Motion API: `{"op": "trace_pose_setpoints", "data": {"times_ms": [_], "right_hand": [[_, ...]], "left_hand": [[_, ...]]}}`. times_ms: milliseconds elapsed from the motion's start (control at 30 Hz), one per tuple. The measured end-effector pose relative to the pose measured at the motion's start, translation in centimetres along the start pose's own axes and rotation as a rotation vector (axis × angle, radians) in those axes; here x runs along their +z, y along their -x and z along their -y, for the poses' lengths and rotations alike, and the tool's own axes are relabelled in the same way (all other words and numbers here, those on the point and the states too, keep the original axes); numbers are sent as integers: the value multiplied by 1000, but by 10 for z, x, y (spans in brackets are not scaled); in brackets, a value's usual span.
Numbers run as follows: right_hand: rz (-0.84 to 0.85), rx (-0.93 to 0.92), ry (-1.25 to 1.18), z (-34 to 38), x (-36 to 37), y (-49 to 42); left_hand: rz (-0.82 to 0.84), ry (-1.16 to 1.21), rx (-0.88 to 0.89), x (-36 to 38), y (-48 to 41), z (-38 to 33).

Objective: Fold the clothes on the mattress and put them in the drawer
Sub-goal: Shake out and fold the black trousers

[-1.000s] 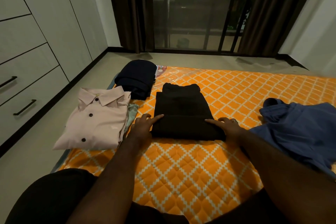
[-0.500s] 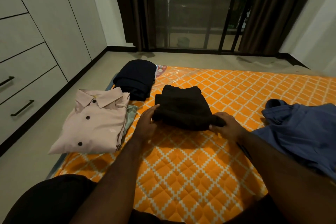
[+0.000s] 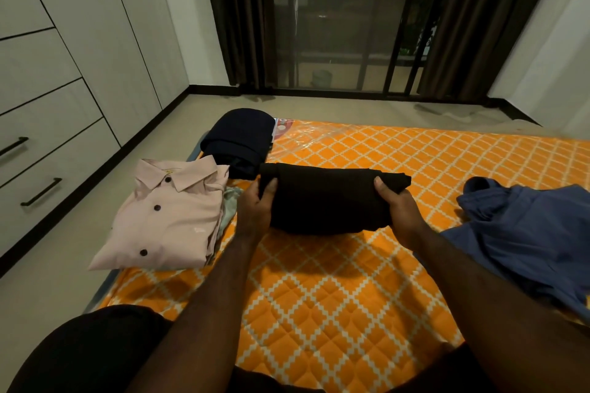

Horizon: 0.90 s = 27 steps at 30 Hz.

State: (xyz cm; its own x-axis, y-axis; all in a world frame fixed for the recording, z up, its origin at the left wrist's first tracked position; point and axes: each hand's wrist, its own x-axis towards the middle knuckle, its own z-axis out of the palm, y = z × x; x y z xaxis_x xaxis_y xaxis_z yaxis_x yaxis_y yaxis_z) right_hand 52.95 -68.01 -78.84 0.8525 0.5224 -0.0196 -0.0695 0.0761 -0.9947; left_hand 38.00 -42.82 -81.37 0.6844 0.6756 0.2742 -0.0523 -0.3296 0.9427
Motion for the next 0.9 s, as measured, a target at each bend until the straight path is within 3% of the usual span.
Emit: {"op": "trace_pose_setpoints", "data": {"times_ms": [233, 400, 533, 633, 733, 800, 900], "right_hand": [[-20, 218, 198, -18, 12, -7], [-15, 403, 338, -37, 10, -14], [-48, 442, 758, -43, 12, -15], [-292, 198, 1066, -35, 18, -12], [-370, -431, 1384, -18, 32, -14], [-143, -632, 1451, -14, 50, -20], [299, -415, 1517, -33, 75, -20]], "left_hand": [[-64, -305, -257, 4, 2, 13], [120, -485, -592, 2, -1, 26], [142, -631, -616, 7, 4, 22], [65, -814, -525, 12, 14, 16], [-14, -1024, -300, 17, 17, 5], [-61, -1106, -110, 19, 13, -1], [-29, -1073, 162, 32, 7, -8]]}}
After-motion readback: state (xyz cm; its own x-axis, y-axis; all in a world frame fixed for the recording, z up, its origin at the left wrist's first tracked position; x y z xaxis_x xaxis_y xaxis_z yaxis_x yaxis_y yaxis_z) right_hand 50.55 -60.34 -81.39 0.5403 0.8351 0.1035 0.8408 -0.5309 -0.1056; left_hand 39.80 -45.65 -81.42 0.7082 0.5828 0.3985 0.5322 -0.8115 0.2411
